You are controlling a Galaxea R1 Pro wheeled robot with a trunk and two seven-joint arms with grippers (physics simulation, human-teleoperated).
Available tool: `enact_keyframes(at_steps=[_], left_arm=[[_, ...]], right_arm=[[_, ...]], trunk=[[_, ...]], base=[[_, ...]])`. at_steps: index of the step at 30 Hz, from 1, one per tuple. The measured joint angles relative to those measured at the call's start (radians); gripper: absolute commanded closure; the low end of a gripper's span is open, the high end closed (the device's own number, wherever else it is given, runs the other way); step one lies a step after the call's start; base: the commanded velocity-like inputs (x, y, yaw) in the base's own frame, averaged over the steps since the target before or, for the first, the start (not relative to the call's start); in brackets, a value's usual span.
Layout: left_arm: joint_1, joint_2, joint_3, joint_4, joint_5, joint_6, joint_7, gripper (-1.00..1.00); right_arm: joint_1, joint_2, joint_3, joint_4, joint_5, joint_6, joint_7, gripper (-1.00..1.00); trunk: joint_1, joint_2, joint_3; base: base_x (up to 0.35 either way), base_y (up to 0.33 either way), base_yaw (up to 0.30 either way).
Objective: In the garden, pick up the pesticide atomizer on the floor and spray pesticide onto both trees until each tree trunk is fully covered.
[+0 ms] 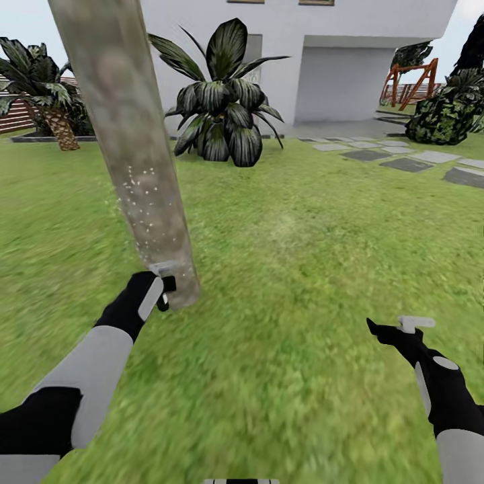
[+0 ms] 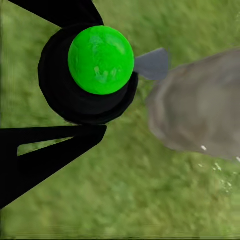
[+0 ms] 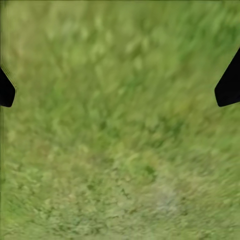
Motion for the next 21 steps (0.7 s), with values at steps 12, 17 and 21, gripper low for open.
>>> enact_keyframes(at_steps=[12, 17, 21], left_arm=[[0.034, -0.013, -0.002, 0.005, -0.007, -0.024, 0.000, 1.00], [0.035, -0.004, -0.001, 0.005, -0.010, -0.024, 0.001, 1.00], [0.052, -0.001, 0.001, 0.005, -0.008, -0.059, 0.001, 1.00]], right_arm=[[0.000, -0.002, -0.002, -0.001, 0.000, 0.000, 0.000, -1.00], [0.000, -0.002, -0.002, 0.000, 0.000, 0.000, 0.000, -1.00], [0.000, -0.002, -0.001, 0.000, 0.000, 0.000, 0.000, -1.00]], trunk=[[0.000, 0.000, 0.000], [0.000, 0.000, 0.000], [0.000, 0.000, 0.000]], base=[[0.023, -0.267, 0.037], [0.062, -0.093, 0.264], [0.001, -0.001, 0.273]])
